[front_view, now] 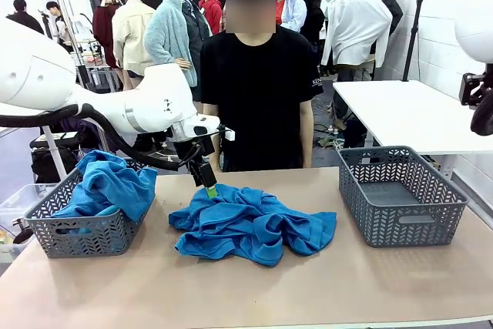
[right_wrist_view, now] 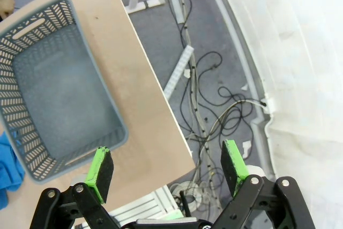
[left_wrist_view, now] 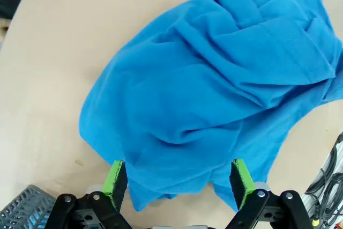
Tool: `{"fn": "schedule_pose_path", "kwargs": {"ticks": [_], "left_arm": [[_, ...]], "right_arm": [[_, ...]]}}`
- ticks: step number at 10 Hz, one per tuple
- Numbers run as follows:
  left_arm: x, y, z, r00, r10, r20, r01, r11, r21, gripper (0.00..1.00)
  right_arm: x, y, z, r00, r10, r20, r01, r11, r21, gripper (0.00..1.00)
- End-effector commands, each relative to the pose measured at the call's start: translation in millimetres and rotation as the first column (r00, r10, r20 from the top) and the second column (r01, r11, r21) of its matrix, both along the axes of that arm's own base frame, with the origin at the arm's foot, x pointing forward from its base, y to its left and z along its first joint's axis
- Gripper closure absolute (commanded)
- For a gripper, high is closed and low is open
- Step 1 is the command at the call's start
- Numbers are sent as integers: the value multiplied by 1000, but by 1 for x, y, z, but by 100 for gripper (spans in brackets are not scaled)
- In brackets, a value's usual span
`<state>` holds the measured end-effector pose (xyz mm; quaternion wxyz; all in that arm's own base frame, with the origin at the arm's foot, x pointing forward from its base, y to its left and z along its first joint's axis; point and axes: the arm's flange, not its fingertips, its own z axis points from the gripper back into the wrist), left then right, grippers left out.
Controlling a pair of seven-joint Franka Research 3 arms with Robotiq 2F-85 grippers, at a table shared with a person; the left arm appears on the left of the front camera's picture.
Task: Sort the tops and bottoms.
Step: Lift clothes from the center of the table with your left hand.
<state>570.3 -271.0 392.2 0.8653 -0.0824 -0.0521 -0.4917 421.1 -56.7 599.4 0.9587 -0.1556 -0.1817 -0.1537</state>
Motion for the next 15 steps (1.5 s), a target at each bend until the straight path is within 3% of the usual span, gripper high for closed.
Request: {"fn": "schedule_pose_path", "kwargs": {"ticks": [1,5,6,10,11,15], "left_arm": [[3,-1,-8,998,-51,34,51,999,16,0],[4,1,-23,996,-85,23,86,996,-8,0],[5,1,-24,996,-86,36,86,996,-8,6],[6,0,-23,996,-88,20,88,996,-24,85],[6,0,-23,996,-89,17,89,996,-26,100],[3,1,-17,995,-97,7,97,994,-45,100]], "right_arm": [[1,1,2,1000,-20,-2,20,1000,7,0],[1,1,2,1000,-20,-2,20,1000,7,0],[1,1,2,1000,-20,-2,20,1000,7,0],[1,1,2,1000,-20,-2,20,1000,7,0],[1,1,2,1000,-20,-2,20,1000,7,0],[1,1,2,1000,-20,-2,20,1000,7,0]]}}
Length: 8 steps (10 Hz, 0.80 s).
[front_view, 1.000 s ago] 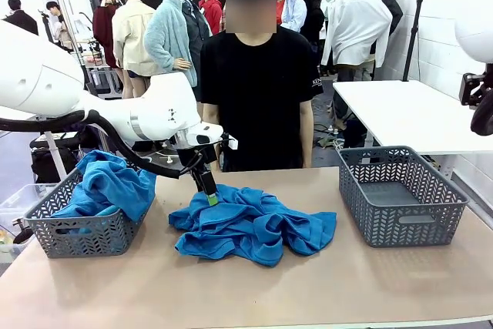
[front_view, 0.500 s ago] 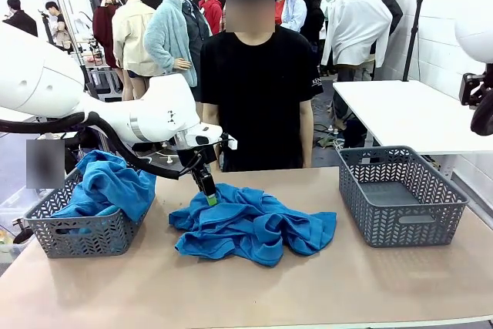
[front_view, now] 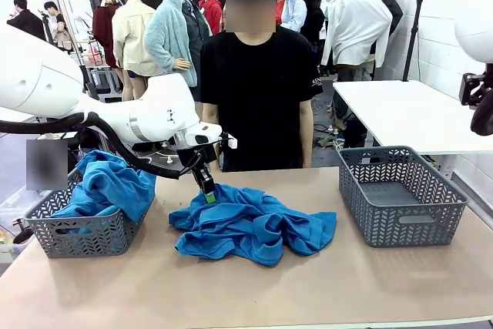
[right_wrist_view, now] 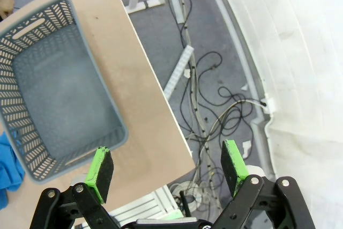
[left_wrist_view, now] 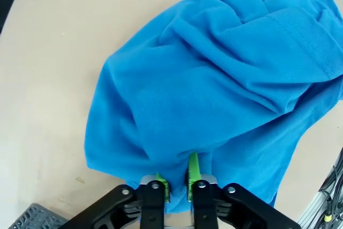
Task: Sort the tops and bottoms.
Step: Lift clothes from the center of the table with your left hand.
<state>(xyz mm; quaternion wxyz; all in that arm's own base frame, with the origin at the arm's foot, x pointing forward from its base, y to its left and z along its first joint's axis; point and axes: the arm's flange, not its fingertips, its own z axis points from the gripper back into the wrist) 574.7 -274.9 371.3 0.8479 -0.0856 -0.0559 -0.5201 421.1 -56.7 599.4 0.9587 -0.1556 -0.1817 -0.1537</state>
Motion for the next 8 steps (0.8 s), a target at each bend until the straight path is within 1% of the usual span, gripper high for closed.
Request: {"fn": "schedule_pose_path", "kwargs": {"ticks": [1,2,3,4,5,6,7,8], "left_arm": [[-6,5,11,998,-57,8,58,997,-42,100],[-9,4,19,998,-66,14,67,996,-56,100],[-18,2,39,996,-85,30,87,994,-67,100],[-28,-1,61,996,-77,49,80,995,-65,100],[-36,-3,86,993,-67,99,73,996,-54,100],[-45,-7,113,987,-89,132,96,994,-44,100],[-54,-14,139,973,-116,201,116,993,8,100],[-66,-24,164,961,-149,233,147,989,27,100]], "right_arm": [[1,1,2,1000,-20,-2,20,1000,7,0],[1,1,2,1000,-20,-2,20,1000,7,0],[1,1,2,1000,-20,-2,20,1000,7,0],[1,1,2,1000,-20,-2,20,1000,7,0],[1,1,2,1000,-20,-2,20,1000,7,0],[1,1,2,1000,-20,-2,20,1000,7,0],[1,1,2,1000,-20,-2,20,1000,7,0],[1,1,2,1000,-20,-2,20,1000,7,0]]}}
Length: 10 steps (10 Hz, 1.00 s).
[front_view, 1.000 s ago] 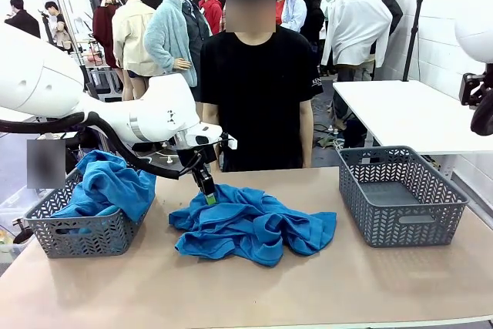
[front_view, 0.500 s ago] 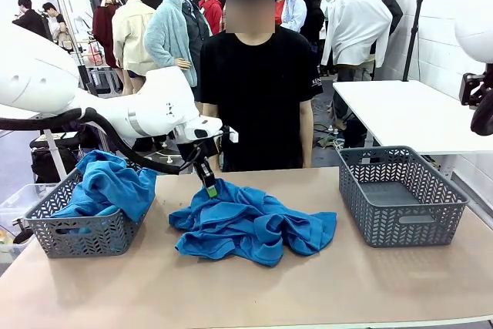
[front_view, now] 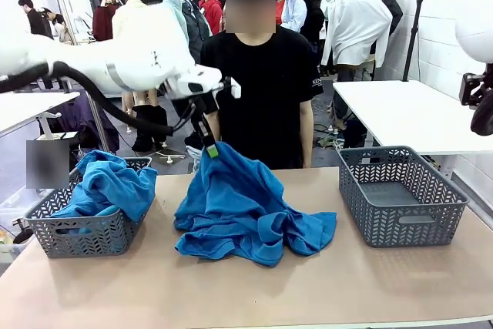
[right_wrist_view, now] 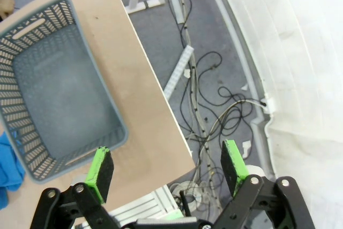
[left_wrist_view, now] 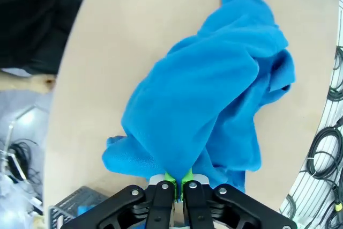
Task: Sort the tops and bottoms.
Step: Lift clothes from the center of the table with your left hand.
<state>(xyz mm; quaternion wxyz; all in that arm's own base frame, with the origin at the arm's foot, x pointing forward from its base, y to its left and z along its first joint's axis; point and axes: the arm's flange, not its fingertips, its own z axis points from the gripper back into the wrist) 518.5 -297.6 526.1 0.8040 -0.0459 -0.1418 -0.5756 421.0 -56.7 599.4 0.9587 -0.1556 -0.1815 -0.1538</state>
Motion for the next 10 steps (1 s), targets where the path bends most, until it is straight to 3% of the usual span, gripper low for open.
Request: {"fn": "schedule_pose_path", "kwargs": {"ticks": [1,4,7,10], "left_arm": [[-23,-13,38,994,-71,82,66,996,58,100],[-55,-40,128,964,-73,256,55,996,75,100],[-85,-56,217,933,-22,360,3,999,54,100],[-120,-60,262,907,30,420,-36,999,5,100]], "right_arm": [[1,1,2,1000,-19,-2,19,1000,7,0],[1,1,2,1000,-19,-2,19,1000,7,0],[1,1,2,1000,-19,-2,19,1000,7,0],[1,1,2,1000,-19,-2,19,1000,7,0]]}}
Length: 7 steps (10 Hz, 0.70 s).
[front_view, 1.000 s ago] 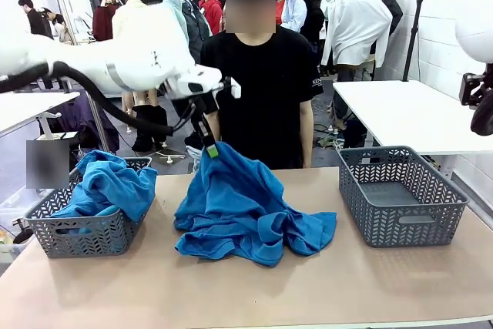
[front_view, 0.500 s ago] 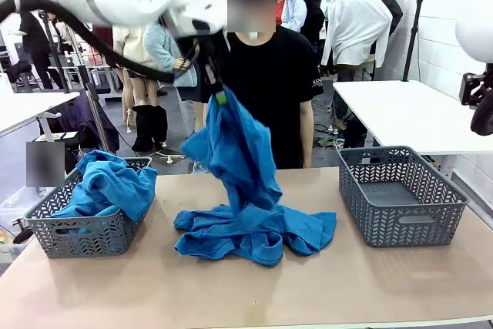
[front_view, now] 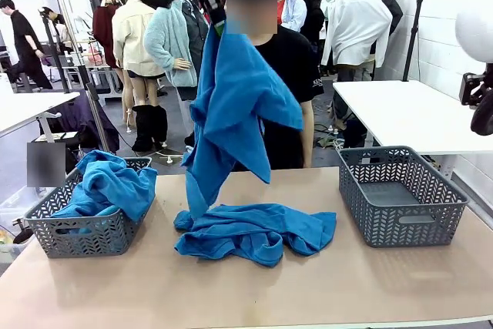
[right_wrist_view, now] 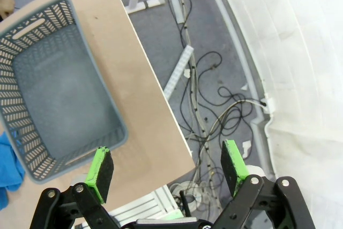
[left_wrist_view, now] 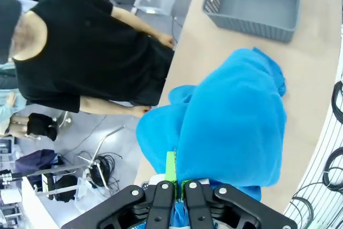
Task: Sort the tops and bottoms.
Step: Lift clothes from the center of the table with your left hand, then sort the clothes according to human instructions.
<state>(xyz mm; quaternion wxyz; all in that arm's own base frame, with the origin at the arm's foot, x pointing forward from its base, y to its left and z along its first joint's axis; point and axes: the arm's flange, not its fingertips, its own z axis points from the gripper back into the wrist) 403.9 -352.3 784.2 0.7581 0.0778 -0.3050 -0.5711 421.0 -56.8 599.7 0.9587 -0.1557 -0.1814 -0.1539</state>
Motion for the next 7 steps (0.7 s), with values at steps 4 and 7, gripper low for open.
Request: {"fn": "schedule_pose_path", "kwargs": {"ticks": [4,7], "left_arm": [[-33,5,8,998,57,19,-57,998,-24,100],[-18,-2,18,1000,22,17,-21,999,-33,100]], "right_arm": [[1,1,1,1000,-19,-2,19,1000,7,0],[1,1,1,1000,-19,-2,19,1000,7,0]]}}
